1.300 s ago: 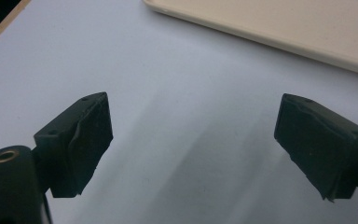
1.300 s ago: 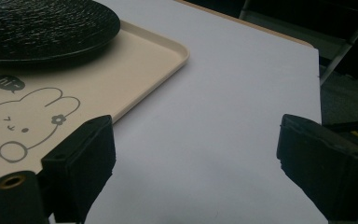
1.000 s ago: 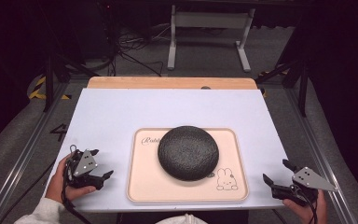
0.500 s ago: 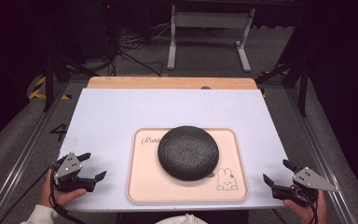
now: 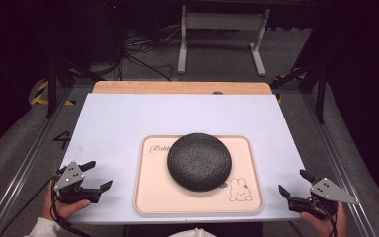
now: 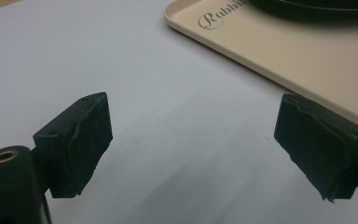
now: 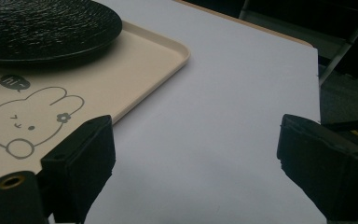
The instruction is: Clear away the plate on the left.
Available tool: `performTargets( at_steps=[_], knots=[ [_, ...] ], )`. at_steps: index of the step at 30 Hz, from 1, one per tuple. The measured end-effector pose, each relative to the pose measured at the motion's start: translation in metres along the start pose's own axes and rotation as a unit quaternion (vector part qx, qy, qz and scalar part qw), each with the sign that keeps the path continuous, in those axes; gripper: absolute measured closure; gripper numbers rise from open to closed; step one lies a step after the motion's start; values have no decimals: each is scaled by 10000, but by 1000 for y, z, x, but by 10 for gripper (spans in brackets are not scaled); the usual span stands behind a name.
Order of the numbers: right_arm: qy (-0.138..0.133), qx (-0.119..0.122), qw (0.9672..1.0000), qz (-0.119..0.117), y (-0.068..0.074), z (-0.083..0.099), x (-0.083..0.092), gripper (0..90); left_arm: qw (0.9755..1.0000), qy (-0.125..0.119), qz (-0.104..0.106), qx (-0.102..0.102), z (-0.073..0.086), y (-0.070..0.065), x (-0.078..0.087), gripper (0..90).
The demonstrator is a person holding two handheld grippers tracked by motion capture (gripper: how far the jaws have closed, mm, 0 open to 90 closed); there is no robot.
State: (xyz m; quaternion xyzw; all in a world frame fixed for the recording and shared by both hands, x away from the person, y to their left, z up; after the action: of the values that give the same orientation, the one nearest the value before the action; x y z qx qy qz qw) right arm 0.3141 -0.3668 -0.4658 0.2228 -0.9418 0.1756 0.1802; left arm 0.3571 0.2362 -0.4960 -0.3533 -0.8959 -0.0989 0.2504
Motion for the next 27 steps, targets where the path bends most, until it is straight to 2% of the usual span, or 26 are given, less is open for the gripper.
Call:
performTargets(
  at_steps=[6, 27],
  knots=[
    [2, -12, 10000, 23, 0, 1, 3, 120, 9999, -6, 68, -81, -2, -4, -2, 120],
    [4, -11, 10000, -9, 0, 1, 2, 121, 9998, 143, 9, -146, -2, -6, -7, 121]
  ],
)
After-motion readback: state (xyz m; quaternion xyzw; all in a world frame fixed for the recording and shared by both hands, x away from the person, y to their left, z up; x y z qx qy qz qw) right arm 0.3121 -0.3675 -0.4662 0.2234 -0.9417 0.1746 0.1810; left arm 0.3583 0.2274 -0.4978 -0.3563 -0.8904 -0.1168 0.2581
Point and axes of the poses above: each handheld gripper's, and its own axes: x roughly backward along the jaws, z roughly out of its underside, y roughly to its left, the point moved 7 cm from there along -x, roughly forward along the jaws, and after that the axes turned 4 degrees about x, right-handed, at the moved point
